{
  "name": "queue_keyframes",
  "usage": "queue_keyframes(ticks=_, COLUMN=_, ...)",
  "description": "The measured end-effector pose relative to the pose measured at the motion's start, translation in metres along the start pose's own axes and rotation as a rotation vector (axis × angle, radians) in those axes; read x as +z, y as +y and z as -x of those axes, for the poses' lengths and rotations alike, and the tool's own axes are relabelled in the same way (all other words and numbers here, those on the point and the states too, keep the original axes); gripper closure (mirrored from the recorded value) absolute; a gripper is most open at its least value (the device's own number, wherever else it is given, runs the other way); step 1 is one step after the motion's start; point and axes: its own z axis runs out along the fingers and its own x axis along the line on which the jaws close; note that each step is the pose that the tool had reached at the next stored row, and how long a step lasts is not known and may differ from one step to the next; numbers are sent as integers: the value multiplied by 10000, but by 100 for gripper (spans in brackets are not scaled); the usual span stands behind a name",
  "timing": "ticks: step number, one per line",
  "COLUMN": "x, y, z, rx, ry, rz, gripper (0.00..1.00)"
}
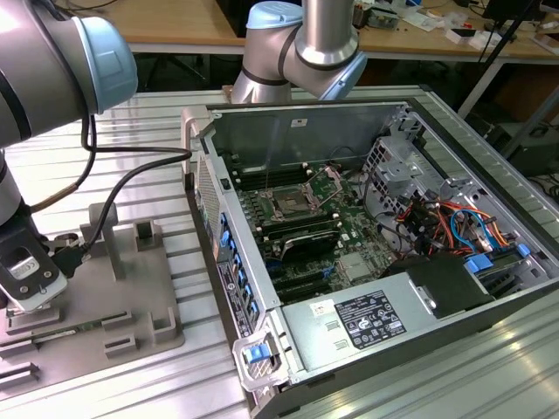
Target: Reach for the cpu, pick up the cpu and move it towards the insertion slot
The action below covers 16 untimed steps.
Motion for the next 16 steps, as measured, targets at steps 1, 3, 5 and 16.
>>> queue_keyframes(ticks=1, x=-1, y=0, z=0, rx=0, ry=2, rz=-1, gripper=45)
queue_keyframes(ticks=3, x=-2, y=0, z=0, rx=0, ry=2, rz=-1, gripper=45)
queue_keyframes(ticks=5, x=-8, y=0, z=-1, rx=1, ry=4, rz=-2, gripper=45)
queue_keyframes(ticks=16, x=-106, y=3, z=-5, rx=0, ry=2, rz=-1, gripper=45)
